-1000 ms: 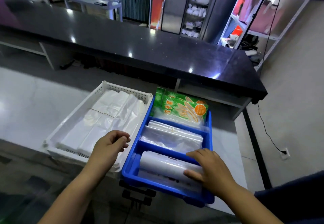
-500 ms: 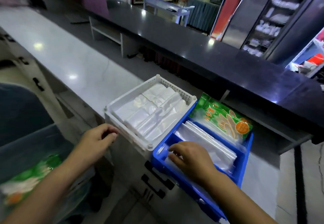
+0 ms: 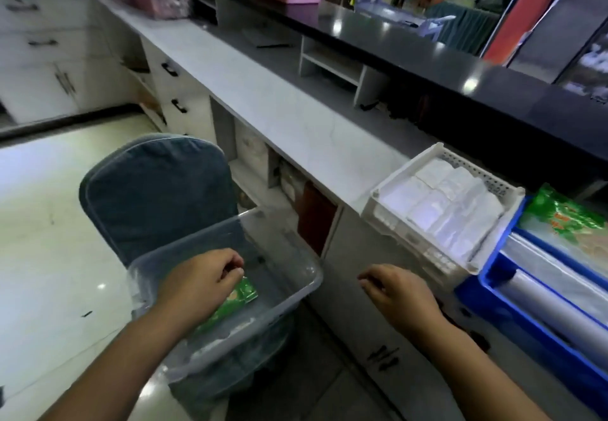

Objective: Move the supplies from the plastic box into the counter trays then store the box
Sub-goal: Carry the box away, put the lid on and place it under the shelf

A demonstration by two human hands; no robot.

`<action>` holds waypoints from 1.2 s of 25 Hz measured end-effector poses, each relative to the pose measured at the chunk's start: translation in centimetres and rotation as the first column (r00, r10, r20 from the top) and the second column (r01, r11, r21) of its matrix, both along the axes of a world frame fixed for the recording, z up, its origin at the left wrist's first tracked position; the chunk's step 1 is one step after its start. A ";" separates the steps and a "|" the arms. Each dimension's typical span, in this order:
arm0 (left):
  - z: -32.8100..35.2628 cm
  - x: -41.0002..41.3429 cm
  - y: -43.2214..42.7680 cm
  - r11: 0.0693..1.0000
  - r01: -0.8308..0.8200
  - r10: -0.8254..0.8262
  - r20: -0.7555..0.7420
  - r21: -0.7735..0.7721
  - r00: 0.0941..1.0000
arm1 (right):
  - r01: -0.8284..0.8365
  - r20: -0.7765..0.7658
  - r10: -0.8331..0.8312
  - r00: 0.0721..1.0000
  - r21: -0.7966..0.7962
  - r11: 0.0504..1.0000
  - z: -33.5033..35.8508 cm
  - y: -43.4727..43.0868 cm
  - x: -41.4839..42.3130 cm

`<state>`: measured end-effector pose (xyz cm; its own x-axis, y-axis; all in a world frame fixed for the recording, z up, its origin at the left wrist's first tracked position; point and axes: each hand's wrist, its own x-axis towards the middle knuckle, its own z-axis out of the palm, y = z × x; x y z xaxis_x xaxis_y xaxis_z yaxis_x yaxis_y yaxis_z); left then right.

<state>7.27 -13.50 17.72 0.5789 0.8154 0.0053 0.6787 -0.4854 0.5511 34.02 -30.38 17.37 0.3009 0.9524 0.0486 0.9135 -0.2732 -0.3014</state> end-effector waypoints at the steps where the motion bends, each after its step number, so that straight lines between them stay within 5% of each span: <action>1: -0.6 -2.4 1.3 1.000 -0.006 0.006 -0.019 0.017 1.000 | 0.005 -0.005 -0.005 1.000 -0.017 1.000 -0.9 1.2 -2.2; 7: -2.4 -9.2 6.8 0.992 0.015 0.000 -0.119 0.124 0.993 | 0.019 0.005 -0.018 1.000 -0.165 0.986 -5.1 5.4 -9.9; 20: -5.1 -10.4 19.7 0.993 0.033 0.000 -0.284 0.113 0.959 | 0.069 0.091 -0.025 0.996 -0.519 0.852 -16.1 15.6 -12.2; 27: -12.0 -6.4 26.5 0.982 0.185 -0.181 -0.400 -0.030 0.898 | 0.244 0.039 -0.276 0.960 -0.594 0.767 -21.1 17.2 -13.6; 30: -16.3 -4.2 29.4 0.959 0.263 -0.284 -0.453 -0.111 0.845 | 0.389 -0.015 -0.494 0.869 -0.596 0.703 -21.9 17.6 -14.8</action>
<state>3.07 15.92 1.44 0.7058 0.6171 -0.3478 0.7027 -0.6720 0.2337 19.19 -12.80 -4.58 0.6471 0.5453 -0.5328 0.5955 -0.7979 -0.0932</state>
